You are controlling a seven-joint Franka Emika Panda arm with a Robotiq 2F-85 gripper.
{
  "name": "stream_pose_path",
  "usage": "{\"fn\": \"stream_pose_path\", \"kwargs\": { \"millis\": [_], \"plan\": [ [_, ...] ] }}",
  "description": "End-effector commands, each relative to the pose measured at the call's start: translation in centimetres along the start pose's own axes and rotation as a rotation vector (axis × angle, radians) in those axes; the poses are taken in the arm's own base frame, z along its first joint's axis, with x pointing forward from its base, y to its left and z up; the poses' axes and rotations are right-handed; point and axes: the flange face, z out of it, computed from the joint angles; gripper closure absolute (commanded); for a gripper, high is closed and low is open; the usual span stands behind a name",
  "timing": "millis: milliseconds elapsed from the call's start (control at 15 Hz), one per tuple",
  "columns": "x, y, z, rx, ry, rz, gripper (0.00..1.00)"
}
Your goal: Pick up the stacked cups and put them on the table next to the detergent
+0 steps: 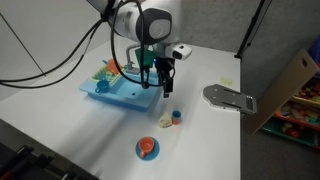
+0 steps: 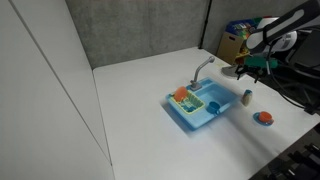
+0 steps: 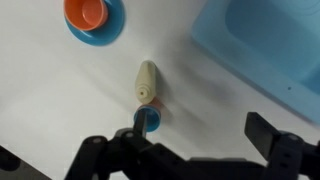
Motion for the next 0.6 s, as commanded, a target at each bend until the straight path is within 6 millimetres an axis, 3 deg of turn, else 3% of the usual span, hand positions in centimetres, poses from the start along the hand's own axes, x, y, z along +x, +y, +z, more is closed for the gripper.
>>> {"fn": "stream_pose_path", "kwargs": {
  "millis": [0, 533],
  "plan": [
    [-3.0, -0.3, -4.1, -0.026, 0.006, -0.096, 0.0],
    [-9.1, 0.5, -11.6, -0.076, -0.015, -0.336, 0.0]
  ]
}}
